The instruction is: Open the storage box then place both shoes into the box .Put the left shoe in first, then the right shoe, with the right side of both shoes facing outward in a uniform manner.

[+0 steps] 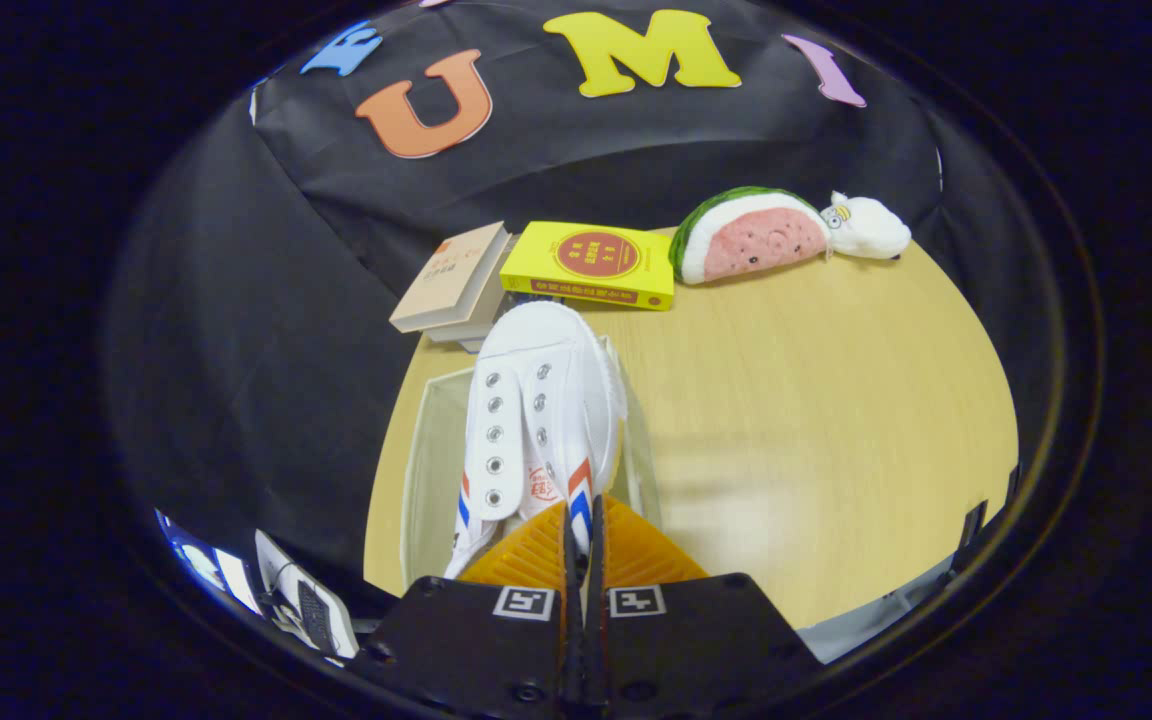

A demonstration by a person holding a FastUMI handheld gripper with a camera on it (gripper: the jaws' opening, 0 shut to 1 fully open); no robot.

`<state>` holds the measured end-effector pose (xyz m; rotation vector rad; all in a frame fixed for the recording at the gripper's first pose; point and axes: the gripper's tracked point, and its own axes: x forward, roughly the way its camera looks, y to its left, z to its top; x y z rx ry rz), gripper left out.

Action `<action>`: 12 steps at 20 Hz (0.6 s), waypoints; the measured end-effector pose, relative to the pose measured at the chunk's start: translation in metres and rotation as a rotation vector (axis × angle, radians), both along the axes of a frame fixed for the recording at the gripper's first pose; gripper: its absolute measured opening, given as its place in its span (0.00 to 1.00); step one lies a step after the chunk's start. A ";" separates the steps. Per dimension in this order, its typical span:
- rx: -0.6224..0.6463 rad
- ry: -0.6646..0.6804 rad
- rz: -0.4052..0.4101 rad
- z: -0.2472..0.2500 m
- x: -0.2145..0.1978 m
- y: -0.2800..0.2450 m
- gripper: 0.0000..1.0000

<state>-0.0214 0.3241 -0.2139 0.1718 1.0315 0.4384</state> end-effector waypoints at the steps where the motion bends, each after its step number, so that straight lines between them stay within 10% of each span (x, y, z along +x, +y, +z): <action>1: -0.020 0.002 0.001 -0.008 -0.001 0.003 0.06; 7: -0.161 -0.022 -0.012 -0.036 0.002 0.001 0.06; 12: -0.141 -0.016 -0.016 -0.039 -0.001 0.013 0.32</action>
